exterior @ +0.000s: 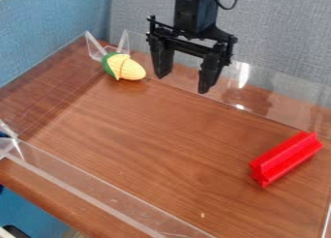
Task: Put the red object to the left side of the table
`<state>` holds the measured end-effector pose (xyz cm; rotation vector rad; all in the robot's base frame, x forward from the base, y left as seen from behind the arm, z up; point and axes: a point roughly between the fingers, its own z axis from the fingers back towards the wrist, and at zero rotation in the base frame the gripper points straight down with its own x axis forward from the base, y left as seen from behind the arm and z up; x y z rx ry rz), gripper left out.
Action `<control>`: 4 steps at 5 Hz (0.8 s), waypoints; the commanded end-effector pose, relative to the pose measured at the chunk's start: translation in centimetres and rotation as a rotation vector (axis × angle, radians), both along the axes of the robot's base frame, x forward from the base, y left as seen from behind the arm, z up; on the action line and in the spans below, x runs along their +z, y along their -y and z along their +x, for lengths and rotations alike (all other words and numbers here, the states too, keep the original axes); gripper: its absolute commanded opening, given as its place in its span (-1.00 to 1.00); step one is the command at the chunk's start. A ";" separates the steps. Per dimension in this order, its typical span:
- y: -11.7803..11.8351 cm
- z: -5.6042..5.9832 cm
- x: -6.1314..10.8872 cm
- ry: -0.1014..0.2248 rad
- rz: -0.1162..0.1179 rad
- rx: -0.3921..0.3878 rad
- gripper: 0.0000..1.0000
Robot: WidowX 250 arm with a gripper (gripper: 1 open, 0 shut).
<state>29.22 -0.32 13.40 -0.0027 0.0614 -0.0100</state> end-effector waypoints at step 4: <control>9.5 0.4 -1.8 0.037 -0.031 -0.286 1.00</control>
